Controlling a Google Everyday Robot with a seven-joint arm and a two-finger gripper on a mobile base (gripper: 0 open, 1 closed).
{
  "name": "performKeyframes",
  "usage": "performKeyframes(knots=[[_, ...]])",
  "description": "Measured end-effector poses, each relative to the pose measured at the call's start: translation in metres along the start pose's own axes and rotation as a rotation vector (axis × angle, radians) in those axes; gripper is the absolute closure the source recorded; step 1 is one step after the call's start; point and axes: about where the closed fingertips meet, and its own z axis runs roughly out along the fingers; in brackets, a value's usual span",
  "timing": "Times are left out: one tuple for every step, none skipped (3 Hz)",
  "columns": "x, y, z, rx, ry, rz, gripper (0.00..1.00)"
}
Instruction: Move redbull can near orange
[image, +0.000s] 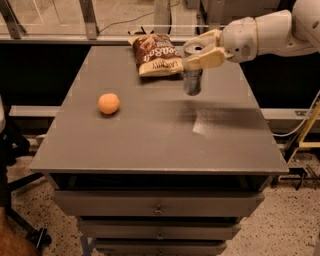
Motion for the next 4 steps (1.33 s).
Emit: performKeyframes(knots=[[0.000,0.000,0.000,0.000,0.000,0.000,1.00],[-0.004,-0.002,0.010,-0.020,-0.016,-0.008,1.00],[-0.019,-0.006,0.048,-0.090,-0.041,-0.040,1.00],[-0.028,-0.008,0.076,-0.138,-0.044,-0.052,1.00]])
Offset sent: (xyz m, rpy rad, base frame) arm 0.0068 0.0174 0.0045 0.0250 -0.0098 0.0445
